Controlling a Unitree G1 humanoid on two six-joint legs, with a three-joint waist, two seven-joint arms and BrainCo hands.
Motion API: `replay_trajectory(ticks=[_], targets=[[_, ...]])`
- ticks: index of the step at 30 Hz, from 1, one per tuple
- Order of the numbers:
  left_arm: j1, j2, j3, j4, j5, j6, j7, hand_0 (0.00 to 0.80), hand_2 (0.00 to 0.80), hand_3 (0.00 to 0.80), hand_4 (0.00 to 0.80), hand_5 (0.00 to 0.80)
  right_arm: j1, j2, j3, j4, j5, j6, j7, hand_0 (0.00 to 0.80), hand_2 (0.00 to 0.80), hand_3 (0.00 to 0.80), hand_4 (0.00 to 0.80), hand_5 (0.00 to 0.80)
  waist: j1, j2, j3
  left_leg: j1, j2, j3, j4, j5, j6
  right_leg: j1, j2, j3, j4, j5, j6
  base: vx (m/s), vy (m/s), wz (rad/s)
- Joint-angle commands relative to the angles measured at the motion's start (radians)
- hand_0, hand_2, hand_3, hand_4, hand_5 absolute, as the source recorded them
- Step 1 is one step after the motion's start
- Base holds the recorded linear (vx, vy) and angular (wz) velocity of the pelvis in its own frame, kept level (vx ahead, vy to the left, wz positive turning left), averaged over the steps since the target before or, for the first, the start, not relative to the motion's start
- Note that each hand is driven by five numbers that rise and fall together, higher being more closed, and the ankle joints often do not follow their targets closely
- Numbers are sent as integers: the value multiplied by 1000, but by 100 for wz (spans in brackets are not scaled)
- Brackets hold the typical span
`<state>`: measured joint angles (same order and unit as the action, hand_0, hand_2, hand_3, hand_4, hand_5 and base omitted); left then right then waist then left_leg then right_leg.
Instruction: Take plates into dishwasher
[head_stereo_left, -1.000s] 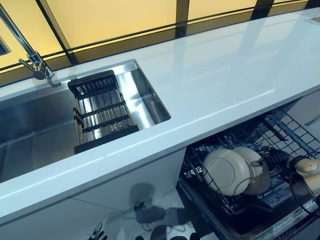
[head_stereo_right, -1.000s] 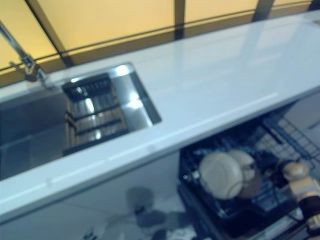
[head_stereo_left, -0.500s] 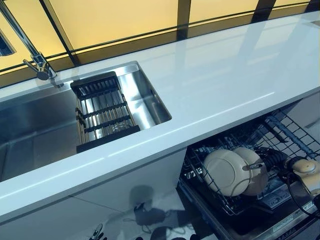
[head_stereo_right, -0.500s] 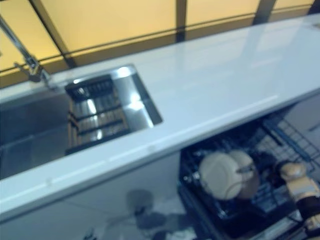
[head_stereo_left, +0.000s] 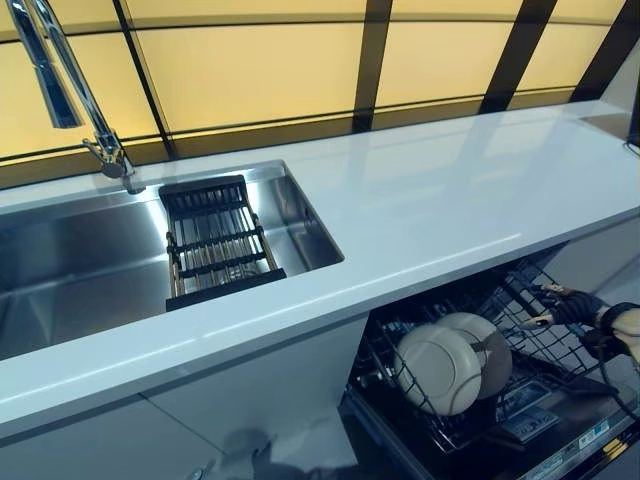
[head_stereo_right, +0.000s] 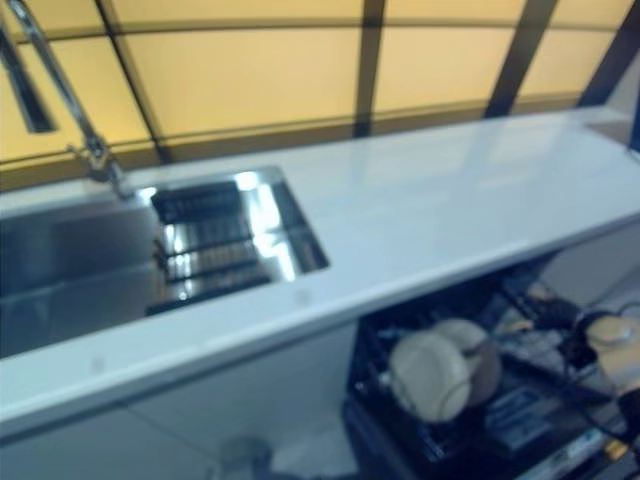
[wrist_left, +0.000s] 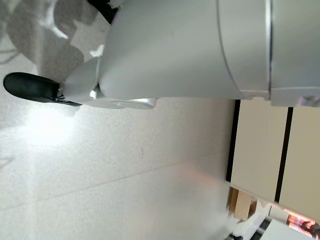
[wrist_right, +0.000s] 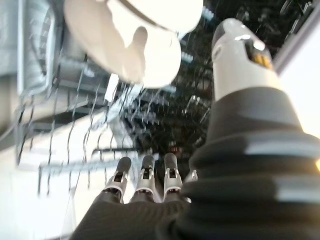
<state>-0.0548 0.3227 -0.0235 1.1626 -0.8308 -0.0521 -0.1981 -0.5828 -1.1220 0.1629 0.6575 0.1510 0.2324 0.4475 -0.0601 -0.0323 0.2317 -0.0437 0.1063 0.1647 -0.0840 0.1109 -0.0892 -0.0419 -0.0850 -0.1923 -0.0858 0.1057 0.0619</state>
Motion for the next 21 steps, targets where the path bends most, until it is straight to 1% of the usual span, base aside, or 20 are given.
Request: replay_trajectory(ticks=[1,4,6,8,11,13,16,17,19,20,21], targets=[[-3,34,17,55,70,-1,22,0,0,0,0,0,-21,-57,24,36,-5,-14,20,0,0,0,0,0,21,-65,-68,10,-6,18,-3,-38,5,11,12,-8,-1,-18,35,40,17,-4],[-2,33,18,56,74,2,29,0,0,0,0,0,-19,-62,23,42,-10,-13,23,0,0,0,0,0,21,-66,-73,14,-5,20,-3,-39,5,14,12,-8,-1,-20,35,33,14,-6],[5,32,29,65,89,-1,47,0,0,0,0,0,-17,-89,25,81,-39,-20,33,0,0,0,0,0,22,-75,-94,30,-2,25,-3,-46,8,28,16,-4,-1,-25,34,73,18,-9],[12,35,42,73,102,-7,55,0,0,0,0,0,-3,-104,5,95,-24,-12,14,0,0,0,0,0,20,-81,-109,43,0,31,-3,-52,10,39,19,-3,-1,-30,32,46,1,-6],[15,41,62,80,118,-4,78,0,0,0,0,0,38,-115,-48,108,-1,19,-23,0,0,0,0,0,17,-84,-126,57,4,39,-3,-59,13,54,23,-5,-1,-39,28,9,-4,-1],[16,42,67,82,120,-5,81,0,0,0,0,0,51,-116,-63,111,3,24,-29,0,0,0,0,0,17,-85,-129,60,4,39,-3,-60,14,58,25,-5,-1,-41,26,0,0,0],[30,56,99,94,134,4,94,0,0,0,0,0,154,-125,-156,119,15,54,-79,0,0,0,0,0,10,-82,-138,82,14,39,-3,-65,24,77,42,0,25,-69,7,39,-84,0],[45,62,124,104,141,5,102,0,0,0,0,0,213,-124,-214,148,34,60,-118,0,0,0,0,0,10,-83,-140,95,22,33,-3,-64,24,84,51,-2,33,-81,-2,76,-169,2],[66,74,149,127,140,-9,90,0,0,0,0,0,262,-118,-276,232,51,40,-144,0,0,0,0,0,19,-86,-139,102,33,31,-3,-56,15,101,63,-9,24,-84,-8,62,-177,0],[81,79,168,136,139,-19,84,0,0,0,0,0,289,-113,-317,284,62,33,-155,0,0,0,0,0,26,-87,-136,98,41,36,-3,-43,3,114,69,-20,11,-81,-9,25,-141,-2],[85,81,173,138,135,-21,83,0,0,0,0,0,298,-111,-331,298,66,40,-165,0,0,0,0,0,28,-87,-135,95,44,37,-3,-37,-1,116,71,-23,8,-80,-8,6,-102,-1]])
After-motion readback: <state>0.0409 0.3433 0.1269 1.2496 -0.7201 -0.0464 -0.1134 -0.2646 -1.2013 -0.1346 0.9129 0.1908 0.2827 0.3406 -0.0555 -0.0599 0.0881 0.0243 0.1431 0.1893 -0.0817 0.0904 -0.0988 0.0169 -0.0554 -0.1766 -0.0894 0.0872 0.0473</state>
